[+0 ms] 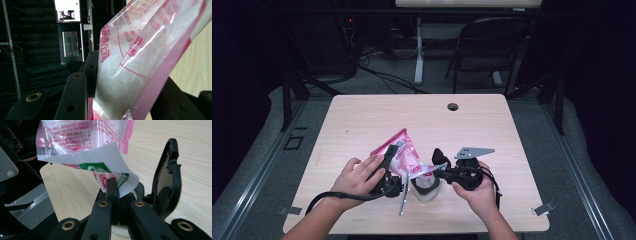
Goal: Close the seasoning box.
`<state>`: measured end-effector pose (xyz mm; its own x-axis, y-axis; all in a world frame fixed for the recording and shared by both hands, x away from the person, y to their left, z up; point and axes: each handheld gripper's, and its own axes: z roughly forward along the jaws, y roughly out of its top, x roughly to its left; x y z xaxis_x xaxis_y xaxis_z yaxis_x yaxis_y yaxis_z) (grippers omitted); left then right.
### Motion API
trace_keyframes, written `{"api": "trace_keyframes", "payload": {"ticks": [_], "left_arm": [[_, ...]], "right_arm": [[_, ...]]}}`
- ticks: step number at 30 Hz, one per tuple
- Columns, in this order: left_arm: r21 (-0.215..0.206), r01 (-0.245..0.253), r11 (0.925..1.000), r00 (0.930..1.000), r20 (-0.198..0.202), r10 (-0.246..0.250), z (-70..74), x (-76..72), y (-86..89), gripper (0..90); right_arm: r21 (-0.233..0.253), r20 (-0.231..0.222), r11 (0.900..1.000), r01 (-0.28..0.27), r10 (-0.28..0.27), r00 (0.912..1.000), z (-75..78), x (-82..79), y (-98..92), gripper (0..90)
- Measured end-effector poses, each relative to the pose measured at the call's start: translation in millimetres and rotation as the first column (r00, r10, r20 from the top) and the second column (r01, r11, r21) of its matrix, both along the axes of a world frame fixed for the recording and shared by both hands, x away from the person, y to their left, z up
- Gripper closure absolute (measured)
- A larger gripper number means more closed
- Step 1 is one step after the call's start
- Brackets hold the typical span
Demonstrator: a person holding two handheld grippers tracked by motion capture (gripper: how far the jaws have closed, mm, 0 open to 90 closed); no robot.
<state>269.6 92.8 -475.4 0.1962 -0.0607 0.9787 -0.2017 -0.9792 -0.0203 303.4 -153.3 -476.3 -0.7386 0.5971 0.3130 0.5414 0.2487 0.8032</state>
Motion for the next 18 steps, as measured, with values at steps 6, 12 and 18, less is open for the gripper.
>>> {"api": "trace_keyframes", "payload": {"ticks": [6, 12, 18], "left_arm": [[0.003, 0.002, 1.0, 1.0, 0.004, -0.002, 0.6, 0.2, -0.2, 63.8], [0.0, 0.005, 1.0, 1.0, 0.007, -0.005, 1.0, 0.2, -0.5, 63.8], [0.011, 0.001, 0.9999, 1.0, 0.005, -0.001, 1.0, 0.3, -1.1, 63.8]], "right_arm": [[-0.002, 0.0, 1.0, 0.002, -0.002, 1.0, -0.3, 0.2, 0.0, 90.0], [0.0, -0.001, 1.0, 0.001, -0.001, 1.0, -0.3, 0.3, -0.2, 90.0], [-0.003, 0.0, 1.0, 0.002, -0.002, 1.0, -0.9, 0.7, -0.4, 90.0]]}}
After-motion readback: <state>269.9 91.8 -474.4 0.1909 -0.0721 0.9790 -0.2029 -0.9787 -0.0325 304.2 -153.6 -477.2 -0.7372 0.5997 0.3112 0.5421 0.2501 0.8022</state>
